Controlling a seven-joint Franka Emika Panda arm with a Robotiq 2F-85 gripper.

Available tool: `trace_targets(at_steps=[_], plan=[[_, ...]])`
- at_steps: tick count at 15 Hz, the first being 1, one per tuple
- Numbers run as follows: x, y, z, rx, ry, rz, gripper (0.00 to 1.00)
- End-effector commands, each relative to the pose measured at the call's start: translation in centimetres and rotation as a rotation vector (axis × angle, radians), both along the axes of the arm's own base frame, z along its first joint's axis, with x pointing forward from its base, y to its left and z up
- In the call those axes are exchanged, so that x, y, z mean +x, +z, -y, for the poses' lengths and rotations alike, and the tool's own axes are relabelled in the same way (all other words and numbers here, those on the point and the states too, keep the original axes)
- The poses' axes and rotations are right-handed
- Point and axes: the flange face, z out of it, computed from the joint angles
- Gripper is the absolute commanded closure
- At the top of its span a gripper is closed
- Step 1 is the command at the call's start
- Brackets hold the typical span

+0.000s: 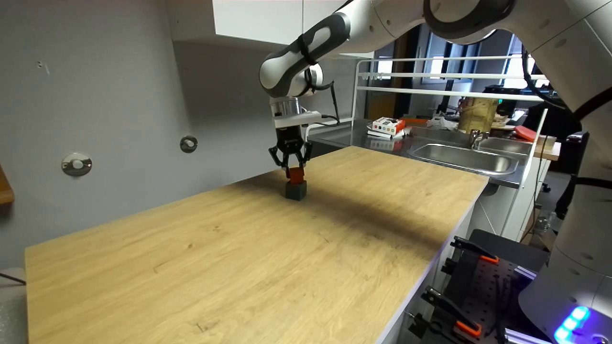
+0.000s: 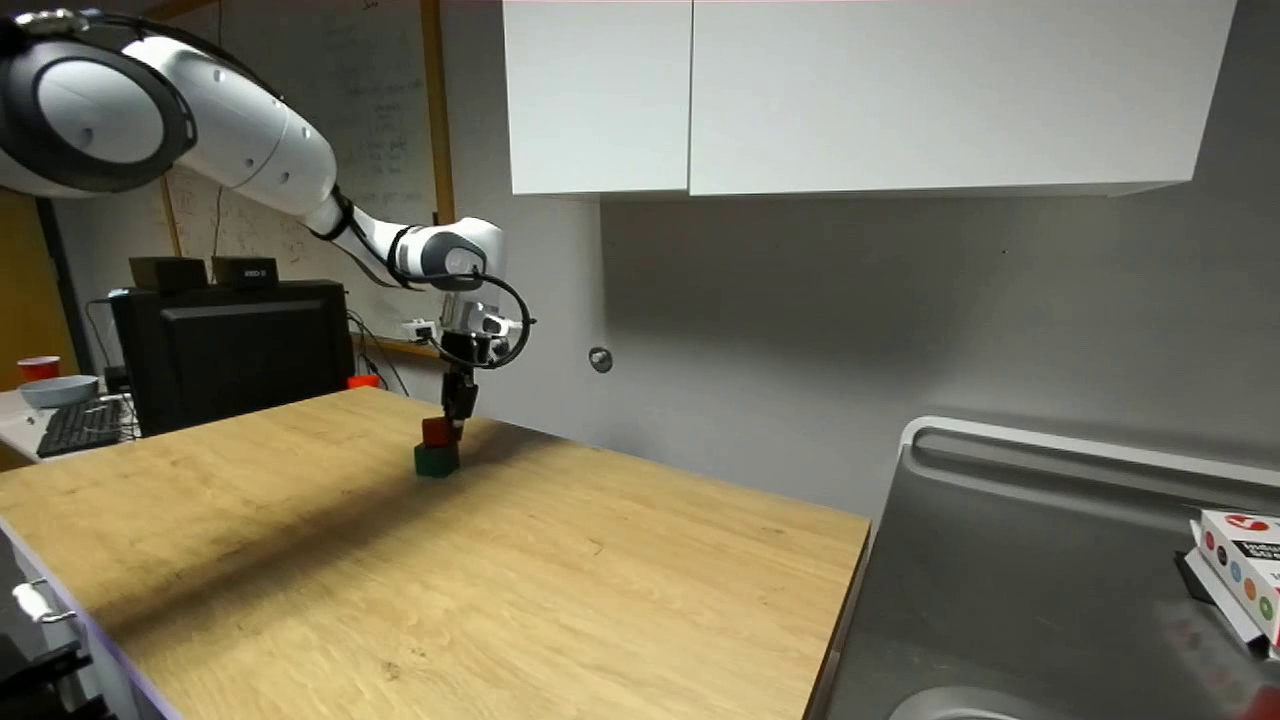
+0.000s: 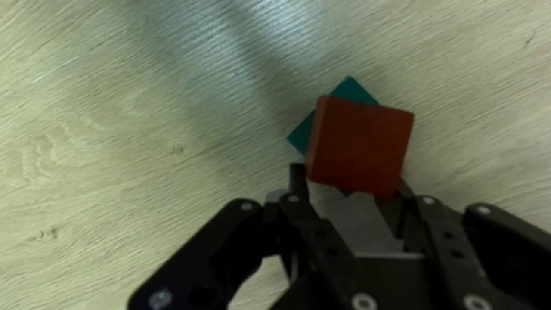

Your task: Put the orange block on top of the green block

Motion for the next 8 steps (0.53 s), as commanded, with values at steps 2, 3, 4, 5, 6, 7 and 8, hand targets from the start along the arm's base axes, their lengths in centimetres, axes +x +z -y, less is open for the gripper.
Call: trace_targets(at_steps=[2,3,4,5,6,7,8], plan=[[1.57,-0.18,0.07,-0.020,-0.005,-0.025,0.31],[1.69,-0.04,-0.07,-0.021,0.001,-0.029,0.31],[1.79,-0.01,-0.14,-0.023,0.006,-0.032,0.29],[1.91,0.06,-0.24,-0.021,0.012,-0.034,0.23],[1.98,0.10,-0.36,-0.025,0.012,-0.039,0.16],[2.02,0.12,-0.43,-0.028,0.014,-0.043,0.08],[2.11,0.19,-0.48,-0.029,0.016,-0.044,0.02]])
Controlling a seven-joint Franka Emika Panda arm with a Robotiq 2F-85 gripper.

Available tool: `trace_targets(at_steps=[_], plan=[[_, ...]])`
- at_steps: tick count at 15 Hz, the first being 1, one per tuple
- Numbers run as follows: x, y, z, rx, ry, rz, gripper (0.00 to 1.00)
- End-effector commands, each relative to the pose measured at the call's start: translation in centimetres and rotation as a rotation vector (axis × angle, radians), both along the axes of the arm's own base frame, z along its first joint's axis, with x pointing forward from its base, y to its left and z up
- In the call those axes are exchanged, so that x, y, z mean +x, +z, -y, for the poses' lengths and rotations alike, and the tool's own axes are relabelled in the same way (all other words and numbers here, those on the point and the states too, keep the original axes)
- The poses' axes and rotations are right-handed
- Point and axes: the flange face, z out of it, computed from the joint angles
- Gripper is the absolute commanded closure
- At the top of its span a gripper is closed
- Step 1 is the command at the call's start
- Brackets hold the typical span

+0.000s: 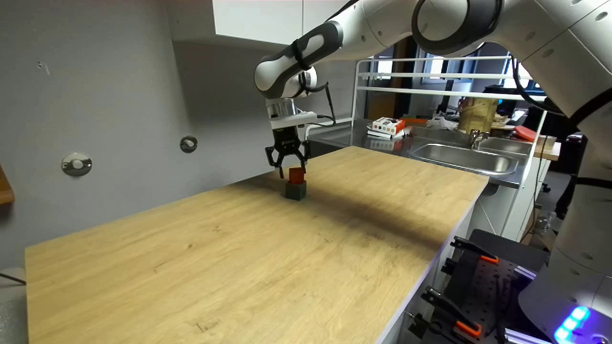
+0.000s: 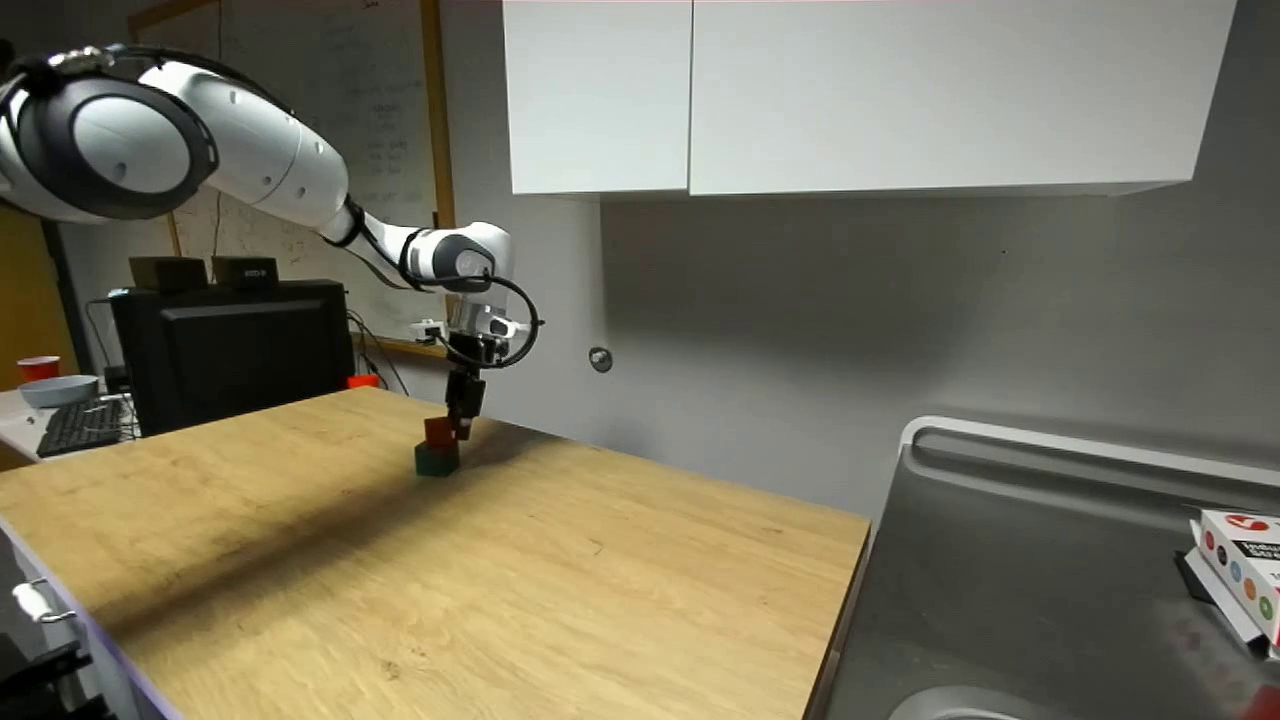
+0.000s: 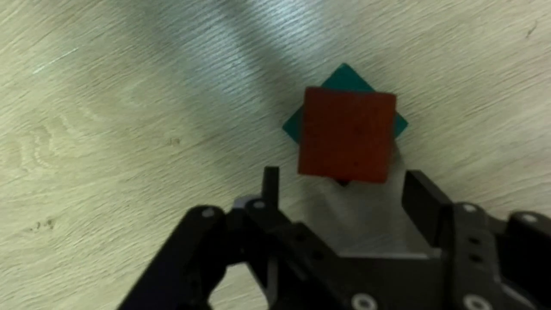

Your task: Put the orange block on top of the green block

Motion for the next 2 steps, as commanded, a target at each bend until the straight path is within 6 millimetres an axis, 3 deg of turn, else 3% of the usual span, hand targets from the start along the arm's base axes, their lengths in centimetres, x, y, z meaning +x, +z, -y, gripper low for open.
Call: trace_targets(at_steps=[1,2], plan=[[0.81,0.74,-0.40,-0.025,0.012,-0.010,0.00],[0.84,0.79,-0.36,-0.026,0.013,-0.009,0.00]])
